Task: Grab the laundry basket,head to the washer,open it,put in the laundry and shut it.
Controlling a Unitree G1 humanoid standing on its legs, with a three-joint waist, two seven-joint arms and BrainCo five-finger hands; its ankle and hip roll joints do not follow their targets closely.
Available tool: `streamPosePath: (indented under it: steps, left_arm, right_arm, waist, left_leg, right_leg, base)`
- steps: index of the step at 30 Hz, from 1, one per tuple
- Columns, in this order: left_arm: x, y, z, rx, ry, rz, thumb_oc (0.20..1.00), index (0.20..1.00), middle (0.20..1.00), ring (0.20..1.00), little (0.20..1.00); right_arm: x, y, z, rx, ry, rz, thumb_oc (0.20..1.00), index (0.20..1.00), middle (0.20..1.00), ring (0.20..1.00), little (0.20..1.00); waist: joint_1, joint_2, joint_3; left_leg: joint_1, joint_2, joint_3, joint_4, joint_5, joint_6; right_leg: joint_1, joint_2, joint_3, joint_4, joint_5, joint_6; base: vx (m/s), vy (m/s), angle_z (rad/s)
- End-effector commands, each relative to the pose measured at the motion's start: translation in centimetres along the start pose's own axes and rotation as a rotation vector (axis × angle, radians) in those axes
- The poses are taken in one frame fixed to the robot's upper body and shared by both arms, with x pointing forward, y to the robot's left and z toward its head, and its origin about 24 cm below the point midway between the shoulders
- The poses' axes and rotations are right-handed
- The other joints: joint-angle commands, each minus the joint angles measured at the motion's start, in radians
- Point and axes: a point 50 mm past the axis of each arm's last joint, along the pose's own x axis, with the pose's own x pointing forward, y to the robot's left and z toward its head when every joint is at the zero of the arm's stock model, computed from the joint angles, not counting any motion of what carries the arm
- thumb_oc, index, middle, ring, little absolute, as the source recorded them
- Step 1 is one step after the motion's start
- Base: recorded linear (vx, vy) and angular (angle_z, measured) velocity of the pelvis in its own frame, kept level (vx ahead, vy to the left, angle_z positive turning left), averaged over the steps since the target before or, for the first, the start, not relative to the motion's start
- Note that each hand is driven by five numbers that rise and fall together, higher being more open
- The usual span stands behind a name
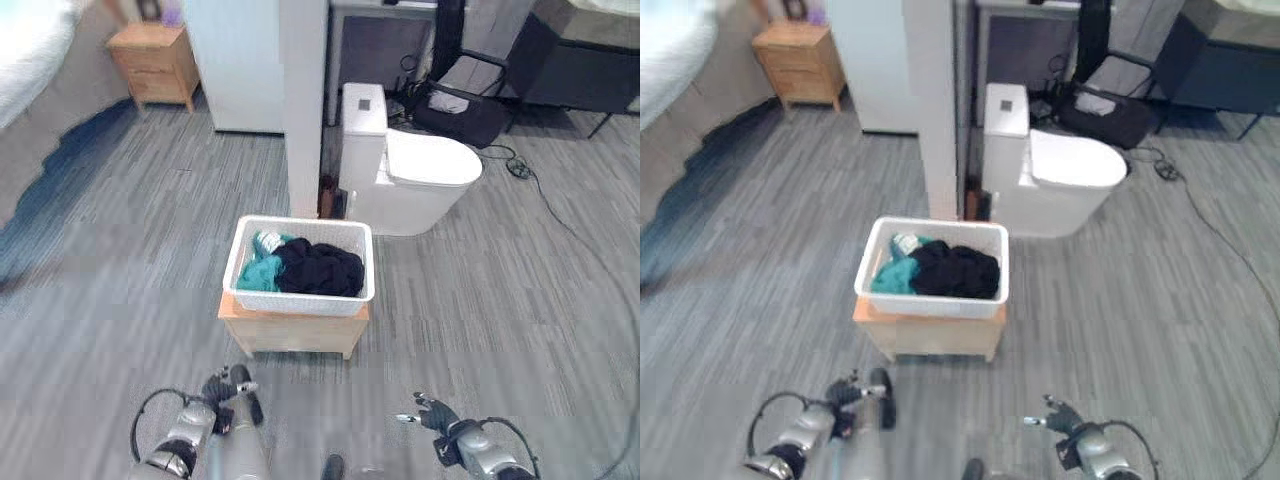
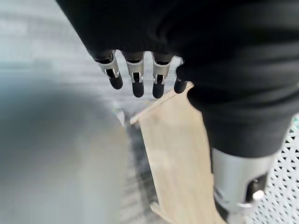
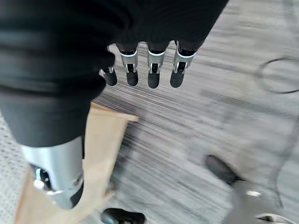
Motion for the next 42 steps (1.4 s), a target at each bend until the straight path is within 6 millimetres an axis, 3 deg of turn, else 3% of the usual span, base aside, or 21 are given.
streamPosePath:
  steps: [1,2,6,7,9,12,17,19,23,24,30,35,39,40,41,42]
  left_arm:
    - [-0.1,-1.0,-0.7,-0.028,0.011,-0.011,1.0,1.0,1.0,1.0,1.0]
    - [-0.1,-1.0,-0.7,-0.028,0.011,-0.012,1.0,1.0,1.0,1.0,1.0]
    - [-0.3,-0.5,-1.6,-0.01,0.034,0.002,1.0,1.0,1.0,1.0,1.0]
    - [-0.3,-0.4,-1.6,-0.01,0.034,0.002,1.0,1.0,1.0,1.0,1.0]
    - [-0.4,-0.2,-2.1,0.006,0.047,0.01,1.0,1.0,1.0,1.0,1.0]
    - [-0.6,0.2,-2.6,-0.003,0.061,0.024,1.0,1.0,1.0,1.0,1.0]
    - [-0.6,0.7,-2.8,-0.028,0.074,0.044,1.0,1.0,1.0,1.0,1.0]
    - [-0.7,0.6,-3.2,-0.045,0.086,0.046,1.0,1.0,1.0,1.0,1.0]
    - [-1.0,0.2,-3.8,-0.055,0.088,0.032,1.0,1.0,1.0,1.0,1.0]
    - [-1.0,0.2,-3.8,-0.027,0.078,0.022,1.0,1.0,1.0,1.0,1.0]
    - [-1.0,0.9,-2.8,-0.028,0.027,0.023,1.0,1.0,1.0,1.0,1.0]
    - [-1.2,1.3,-1.1,0.036,-0.059,-0.011,1.0,1.0,1.0,1.0,1.0]
    - [-1.7,0.8,1.0,0.106,-0.163,-0.059,1.0,1.0,1.0,1.0,1.0]
    - [-2.0,0.8,1.5,0.13,-0.196,-0.071,1.0,1.0,1.0,1.0,1.0]
    - [-2.2,0.9,2.0,0.14,-0.221,-0.078,1.0,1.0,1.0,1.0,1.0]
    - [-2.4,0.8,2.2,0.139,-0.229,-0.091,1.0,1.0,1.0,1.0,1.0]
  right_arm:
    - [-0.6,-0.8,0.2,-0.098,-0.045,0.006,1.0,1.0,1.0,1.0,1.0]
    - [-0.7,-0.8,0.2,-0.098,-0.045,0.006,1.0,1.0,1.0,1.0,1.0]
    - [-0.5,-0.1,-0.2,-0.143,-0.017,0.019,1.0,1.0,1.0,1.0,1.0]
    - [-0.5,0.0,-0.2,-0.143,-0.017,0.019,1.0,1.0,1.0,1.0,1.0]
    - [-0.2,0.7,-0.5,-0.132,0.003,0.038,1.0,1.0,1.0,1.0,1.0]
    - [0.2,1.3,0.1,-0.139,0.004,0.052,1.0,1.0,1.0,1.0,1.0]
    - [0.4,1.5,0.6,-0.124,-0.007,0.047,1.0,1.0,1.0,1.0,1.0]
    - [0.3,1.5,0.1,-0.118,0.003,0.047,1.0,1.0,1.0,1.0,1.0]
    - [-1.2,-1.6,-1.2,0.013,-0.011,-0.072,1.0,1.0,1.0,1.0,1.0]
    - [-1.7,-3.1,-0.7,0.037,-0.053,-0.119,1.0,1.0,1.0,1.0,1.0]
    - [-3.5,-6.3,1.0,0.0,-0.154,-0.212,1.0,1.0,1.0,1.0,1.0]
    - [-6.3,-9.7,2.6,-0.083,-0.232,-0.337,1.0,1.0,1.0,1.0,1.0]
    - [-7.7,-11.3,3.0,-0.132,-0.242,-0.411,1.0,1.0,1.0,1.0,1.0]
    - [-8.1,-11.9,3.6,-0.168,-0.249,-0.443,1.0,1.0,1.0,1.0,1.0]
    - [-8.3,-12.4,3.8,-0.175,-0.251,-0.475,1.0,1.0,1.0,1.0,1.0]
    - [-8.3,-12.6,4.0,-0.166,-0.253,-0.492,1.0,1.0,1.0,1.0,1.0]
  waist:
    - [0.012,-0.003,-0.027]
    - [0.015,-0.004,-0.025]
    - [0.027,-0.019,-0.06]
    - [0.029,-0.02,-0.06]
    - [0.039,-0.025,-0.085]
    - [0.061,-0.019,-0.079]
    - [0.055,-0.01,-0.071]
    - [0.052,-0.01,-0.074]
    - [0.018,0.003,-0.079]
    - [0.008,0.006,-0.082]
    - [-0.008,0.009,-0.086]
    - [-0.015,0.009,-0.092]
    - [-0.018,0.024,-0.078]
    - [-0.02,0.034,-0.06]
    - [-0.021,0.047,-0.044]
    - [-0.023,0.057,-0.03]
  left_leg:
    - [0.336,-0.045,-0.032,-0.188,0.062,-0.02]
    - [0.339,-0.046,-0.029,-0.189,0.06,-0.02]
    - [0.39,-0.129,-0.031,-0.168,0.01,0.032]
    - [0.391,-0.13,-0.029,-0.168,0.009,0.033]
    - [0.42,-0.171,0.004,-0.186,-0.024,0.063]
    - [0.447,-0.168,0.053,-0.19,-0.042,0.072]
    - [0.455,-0.168,0.045,-0.192,-0.037,0.064]
    - [0.47,-0.161,0.046,-0.192,-0.043,0.058]
    - [0.469,-0.131,0.027,-0.192,-0.028,0.031]
    - [0.47,-0.126,0.03,-0.192,-0.027,0.028]
    - [0.478,-0.128,0.037,-0.192,-0.037,0.033]
    - [0.487,-0.163,0.038,-0.192,-0.064,0.059]
    - [0.488,-0.189,0.035,-0.192,-0.086,0.091]
    - [0.494,-0.193,0.037,-0.192,-0.093,0.101]
    - [0.496,-0.191,0.035,-0.192,-0.093,0.105]
    - [0.5,-0.186,0.033,-0.192,-0.095,0.108]
  right_leg:
    - [-0.081,-0.098,0.065,0.069,0.047,0.148]
    - [-0.08,-0.099,0.068,0.07,0.046,0.148]
    - [-0.075,-0.164,0.124,0.134,0.049,0.178]
    - [-0.075,-0.165,0.126,0.134,0.049,0.179]
    - [-0.096,-0.215,0.135,0.144,0.107,0.216]
    - [-0.128,-0.223,0.093,0.157,0.134,0.224]
    - [-0.145,-0.2,0.132,0.095,0.149,0.221]
    - [-0.12,-0.195,0.113,0.065,0.141,0.219]
    - [-0.098,-0.163,0.063,0.058,0.12,0.207]
    - [-0.098,-0.159,0.065,0.058,0.121,0.208]
    - [-0.102,-0.161,0.074,0.07,0.126,0.215]
    - [-0.096,-0.198,0.079,0.086,0.169,0.243]
    - [-0.176,-0.236,0.11,0.25,0.238,0.27]
    - [-0.219,-0.254,0.119,0.316,0.279,0.282]
    - [-0.249,-0.249,0.126,0.365,0.29,0.285]
    - [-0.283,-0.231,0.137,0.408,0.263,0.28]
  base:
    - [0.45,0.329,-0.32]
    - [0.66,0.507,-0.32]
    - [0.27,0.28,-0.26]
    - [0.2,0.245,0.0]
    - [0.17,0.246,-0.02]
    - [0.09,0.143,-0.4]
    - [0.06,-0.007,-0.46]
    - [0.14,-0.118,0.14]
    - [0.12,-0.132,0.19]
    - [0.07,-0.058,0.19]
    - [0.04,0.011,-0.05]
    - [0.04,0.105,-0.04]
    - [0.0,0.187,0.01]
    - [-0.06,0.207,-0.02]
    - [-0.07,0.186,-0.07]
    - [-0.01,0.122,-0.06]
